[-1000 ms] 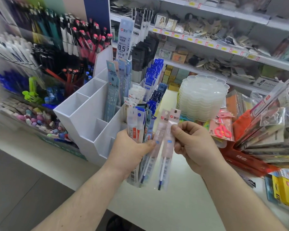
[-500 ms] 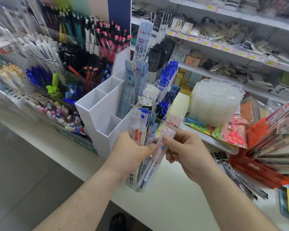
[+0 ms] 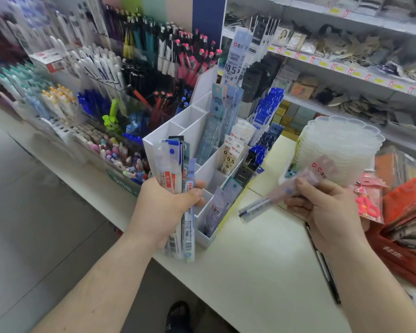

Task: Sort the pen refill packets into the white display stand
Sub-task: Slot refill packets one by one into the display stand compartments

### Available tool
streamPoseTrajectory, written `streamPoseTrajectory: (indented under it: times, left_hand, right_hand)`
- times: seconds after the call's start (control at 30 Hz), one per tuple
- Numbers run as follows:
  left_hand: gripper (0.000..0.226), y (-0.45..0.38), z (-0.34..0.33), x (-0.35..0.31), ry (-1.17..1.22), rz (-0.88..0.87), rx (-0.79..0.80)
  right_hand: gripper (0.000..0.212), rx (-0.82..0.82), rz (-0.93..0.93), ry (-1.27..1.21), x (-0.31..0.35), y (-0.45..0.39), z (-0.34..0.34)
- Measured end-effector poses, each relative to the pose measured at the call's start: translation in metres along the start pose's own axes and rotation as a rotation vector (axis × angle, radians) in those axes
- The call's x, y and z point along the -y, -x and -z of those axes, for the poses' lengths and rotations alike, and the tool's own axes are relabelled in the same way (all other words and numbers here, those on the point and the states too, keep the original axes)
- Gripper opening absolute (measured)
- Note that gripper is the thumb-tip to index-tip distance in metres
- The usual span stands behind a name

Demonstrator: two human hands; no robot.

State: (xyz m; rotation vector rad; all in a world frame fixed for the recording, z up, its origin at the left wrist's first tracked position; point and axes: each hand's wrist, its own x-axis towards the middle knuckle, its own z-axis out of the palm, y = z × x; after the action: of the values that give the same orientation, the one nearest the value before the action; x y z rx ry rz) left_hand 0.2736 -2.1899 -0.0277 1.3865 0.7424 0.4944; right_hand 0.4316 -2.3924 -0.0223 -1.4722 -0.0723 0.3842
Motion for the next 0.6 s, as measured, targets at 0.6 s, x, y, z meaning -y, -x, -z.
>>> streamPoseTrajectory:
  times: [0.6]
  left_hand:
    - [0.020, 0.002, 0.000, -0.022, 0.131, -0.063, -0.046]
  right_hand:
    - [0.007, 0.109, 0.259, 0.064, 0.067, -0.008, -0.077]
